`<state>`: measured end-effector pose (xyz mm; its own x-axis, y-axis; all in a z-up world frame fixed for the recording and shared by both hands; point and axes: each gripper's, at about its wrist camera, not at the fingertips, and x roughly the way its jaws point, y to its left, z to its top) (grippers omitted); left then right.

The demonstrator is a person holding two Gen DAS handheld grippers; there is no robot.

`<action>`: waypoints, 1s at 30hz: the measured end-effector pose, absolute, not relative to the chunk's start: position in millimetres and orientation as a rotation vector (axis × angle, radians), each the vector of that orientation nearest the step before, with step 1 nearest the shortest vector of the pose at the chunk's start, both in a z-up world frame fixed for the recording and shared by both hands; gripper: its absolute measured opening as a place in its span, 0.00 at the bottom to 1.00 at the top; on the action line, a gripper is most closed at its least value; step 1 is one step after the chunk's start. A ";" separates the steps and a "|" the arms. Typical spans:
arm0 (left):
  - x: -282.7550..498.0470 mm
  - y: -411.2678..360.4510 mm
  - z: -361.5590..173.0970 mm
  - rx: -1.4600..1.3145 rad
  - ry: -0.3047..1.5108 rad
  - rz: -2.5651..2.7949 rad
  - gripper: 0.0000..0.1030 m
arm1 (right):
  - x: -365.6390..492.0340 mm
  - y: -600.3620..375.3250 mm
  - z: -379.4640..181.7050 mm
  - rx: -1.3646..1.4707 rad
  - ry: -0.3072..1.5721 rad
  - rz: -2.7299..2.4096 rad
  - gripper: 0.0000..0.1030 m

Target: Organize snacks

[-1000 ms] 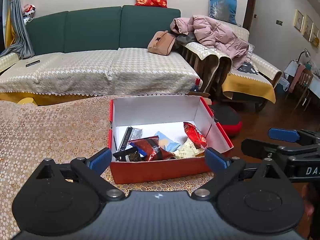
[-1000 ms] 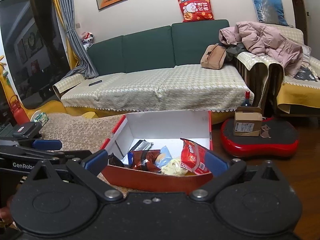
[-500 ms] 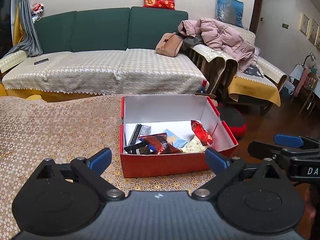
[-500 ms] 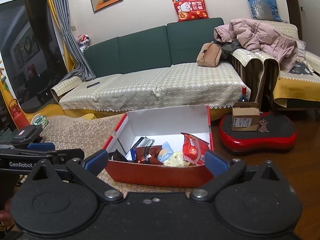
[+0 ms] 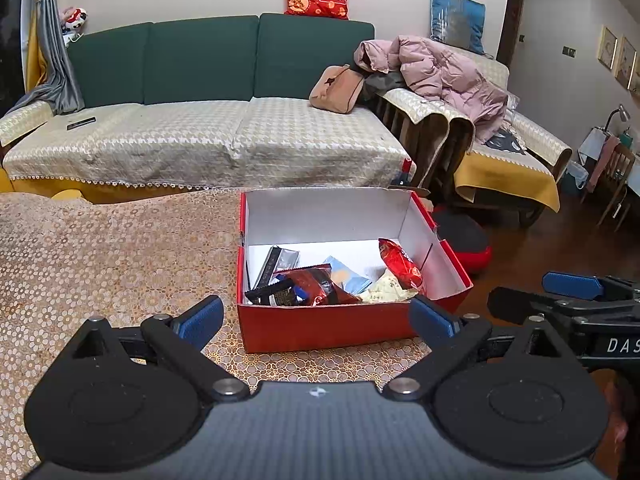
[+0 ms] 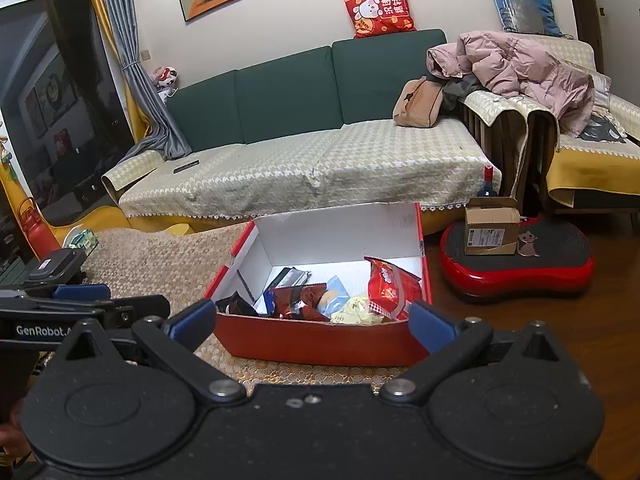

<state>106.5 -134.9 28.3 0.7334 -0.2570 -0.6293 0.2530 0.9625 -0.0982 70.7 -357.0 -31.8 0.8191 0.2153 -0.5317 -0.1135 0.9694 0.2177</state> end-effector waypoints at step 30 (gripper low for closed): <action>108.9 -133.4 14.6 -0.043 0.739 -0.293 0.97 | 70.6 -352.8 -40.7 0.182 0.633 0.156 1.00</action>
<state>108.9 -133.4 14.6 0.7002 -0.2783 -0.6575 0.2479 0.9584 -0.1416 70.6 -352.8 -40.7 0.7956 0.1997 -0.5719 -0.0886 0.9723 0.2163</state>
